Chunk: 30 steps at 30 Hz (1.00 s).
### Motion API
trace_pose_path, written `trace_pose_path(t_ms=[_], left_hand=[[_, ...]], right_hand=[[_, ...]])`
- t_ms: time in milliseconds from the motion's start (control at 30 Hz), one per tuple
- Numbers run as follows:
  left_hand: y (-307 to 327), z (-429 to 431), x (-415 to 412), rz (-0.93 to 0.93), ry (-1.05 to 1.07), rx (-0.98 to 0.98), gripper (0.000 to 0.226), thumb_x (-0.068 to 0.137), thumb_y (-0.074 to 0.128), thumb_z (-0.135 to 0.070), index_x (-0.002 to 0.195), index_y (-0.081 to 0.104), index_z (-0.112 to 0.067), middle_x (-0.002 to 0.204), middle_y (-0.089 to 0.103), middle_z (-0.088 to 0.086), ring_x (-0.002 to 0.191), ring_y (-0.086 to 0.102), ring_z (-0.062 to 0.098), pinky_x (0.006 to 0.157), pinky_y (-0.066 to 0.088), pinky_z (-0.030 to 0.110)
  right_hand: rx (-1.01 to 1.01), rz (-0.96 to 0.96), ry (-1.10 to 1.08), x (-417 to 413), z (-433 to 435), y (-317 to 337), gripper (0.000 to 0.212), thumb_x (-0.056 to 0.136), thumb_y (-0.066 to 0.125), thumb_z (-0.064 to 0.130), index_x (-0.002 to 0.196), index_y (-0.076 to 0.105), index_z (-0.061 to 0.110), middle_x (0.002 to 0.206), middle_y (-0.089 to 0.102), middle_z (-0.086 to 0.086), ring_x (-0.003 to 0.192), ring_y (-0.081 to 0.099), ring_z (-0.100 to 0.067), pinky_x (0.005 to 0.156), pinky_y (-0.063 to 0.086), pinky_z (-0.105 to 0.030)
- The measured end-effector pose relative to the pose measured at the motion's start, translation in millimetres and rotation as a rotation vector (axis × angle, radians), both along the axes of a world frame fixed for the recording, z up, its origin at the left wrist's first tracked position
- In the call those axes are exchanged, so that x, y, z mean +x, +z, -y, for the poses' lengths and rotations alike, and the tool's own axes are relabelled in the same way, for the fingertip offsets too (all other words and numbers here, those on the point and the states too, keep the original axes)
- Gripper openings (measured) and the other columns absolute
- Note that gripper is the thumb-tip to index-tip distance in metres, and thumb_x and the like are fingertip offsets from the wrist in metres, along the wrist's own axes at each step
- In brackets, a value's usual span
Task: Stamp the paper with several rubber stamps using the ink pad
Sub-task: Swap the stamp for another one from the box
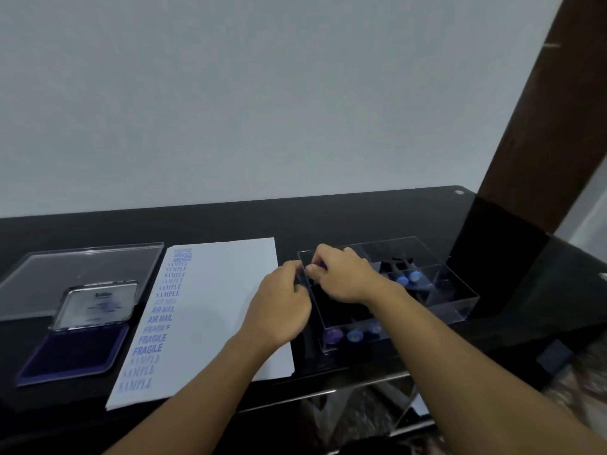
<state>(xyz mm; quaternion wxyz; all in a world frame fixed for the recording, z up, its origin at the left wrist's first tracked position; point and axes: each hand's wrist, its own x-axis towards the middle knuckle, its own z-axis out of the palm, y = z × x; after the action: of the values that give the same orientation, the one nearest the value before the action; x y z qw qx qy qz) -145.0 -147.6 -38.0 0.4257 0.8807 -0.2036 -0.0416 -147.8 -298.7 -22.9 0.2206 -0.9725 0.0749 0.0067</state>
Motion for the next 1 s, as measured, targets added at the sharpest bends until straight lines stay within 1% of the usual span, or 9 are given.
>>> trace_pose_path(t_ms=[100, 167, 267, 367, 467, 533, 733, 867, 1000], left_hand=[[-1, 0, 1, 0.028, -0.006, 0.015, 0.038, 0.099, 0.041, -0.009, 0.132, 0.054, -0.023, 0.116, 0.056, -0.014, 0.091, 0.05, 0.003, 0.077, 0.043, 0.02], [-1, 0, 2, 0.041, 0.0, 0.018, 0.039, 0.1, 0.042, -0.01, 0.137, 0.052, -0.021, 0.117, 0.054, -0.013, 0.091, 0.046, 0.002, 0.074, 0.037, 0.016], [-1, 0, 3, 0.062, 0.023, -0.006, 0.033, 0.101, 0.045, -0.013, 0.131, 0.055, -0.021, 0.111, 0.054, -0.015, 0.077, 0.047, -0.005, 0.064, 0.035, 0.008], [2, 1, 2, 0.116, 0.062, -0.043, 0.028, 0.101, 0.047, -0.014, 0.126, 0.058, -0.017, 0.109, 0.053, -0.014, 0.077, 0.046, -0.009, 0.066, 0.035, 0.004], [8, 6, 1, 0.198, 0.086, -0.06, 0.037, 0.101, 0.048, -0.018, 0.137, 0.053, -0.019, 0.134, 0.055, -0.01, 0.116, 0.05, 0.002, 0.094, 0.032, 0.014], [11, 14, 2, 0.237, 0.059, -0.047, 0.042, 0.1, 0.049, -0.021, 0.142, 0.05, -0.021, 0.141, 0.051, -0.01, 0.134, 0.043, 0.008, 0.101, 0.029, 0.019], [27, 58, 0, 0.276, -0.132, 0.054, 0.049, 0.098, 0.047, -0.025, 0.147, 0.044, -0.018, 0.153, 0.042, -0.004, 0.142, 0.034, 0.013, 0.117, 0.031, 0.033], [29, 91, 4, 0.289, -0.245, 0.243, 0.049, 0.098, 0.043, -0.025, 0.146, 0.042, -0.013, 0.153, 0.04, 0.003, 0.143, 0.031, 0.021, 0.118, 0.028, 0.044], [16, 110, 10, 0.279, -0.27, 0.451, 0.054, 0.102, 0.035, -0.029, 0.154, 0.028, -0.012, 0.164, 0.019, 0.008, 0.152, 0.009, 0.027, 0.122, 0.008, 0.058]], right_hand=[[0.059, 0.014, -0.018, 1, 3, 1, 0.015, 0.094, 0.056, 0.048, 0.089, 0.052, 0.034, 0.099, 0.064, 0.003, 0.111, 0.054, -0.025, 0.097, 0.046, -0.051], [0.058, 0.02, -0.026, 1, 3, 1, 0.013, 0.092, 0.058, 0.046, 0.091, 0.056, 0.033, 0.103, 0.066, 0.001, 0.11, 0.056, -0.025, 0.096, 0.048, -0.05], [0.009, 0.006, -0.027, 1, 2, -2, 0.01, 0.09, 0.054, 0.038, 0.09, 0.059, 0.029, 0.106, 0.068, -0.004, 0.108, 0.058, -0.026, 0.095, 0.049, -0.047], [0.067, 0.079, -0.032, -1, 5, -5, 0.01, 0.088, 0.052, 0.034, 0.086, 0.06, 0.028, 0.098, 0.068, -0.001, 0.098, 0.06, -0.023, 0.089, 0.053, -0.046], [0.129, 0.216, -0.08, -6, 17, -3, 0.01, 0.086, 0.049, 0.027, 0.083, 0.059, 0.029, 0.086, 0.065, 0.005, 0.092, 0.058, -0.021, 0.083, 0.054, -0.042], [0.12, 0.288, -0.128, -10, 31, 2, 0.012, 0.086, 0.049, 0.024, 0.083, 0.059, 0.028, 0.084, 0.064, 0.007, 0.092, 0.057, -0.02, 0.081, 0.052, -0.04], [0.021, 0.208, -0.275, -25, 86, 14, 0.012, 0.089, 0.049, 0.025, 0.086, 0.059, 0.03, 0.094, 0.065, 0.002, 0.09, 0.06, -0.02, 0.079, 0.053, -0.038], [-0.123, 0.066, -0.297, -33, 105, 15, 0.012, 0.092, 0.047, 0.03, 0.093, 0.058, 0.027, 0.105, 0.065, -0.006, 0.103, 0.056, -0.027, 0.087, 0.051, -0.042], [-0.216, -0.024, -0.257, -38, 108, 12, 0.019, 0.097, 0.044, 0.033, 0.106, 0.06, 0.028, 0.117, 0.063, -0.008, 0.116, 0.049, -0.031, 0.088, 0.046, -0.039]])
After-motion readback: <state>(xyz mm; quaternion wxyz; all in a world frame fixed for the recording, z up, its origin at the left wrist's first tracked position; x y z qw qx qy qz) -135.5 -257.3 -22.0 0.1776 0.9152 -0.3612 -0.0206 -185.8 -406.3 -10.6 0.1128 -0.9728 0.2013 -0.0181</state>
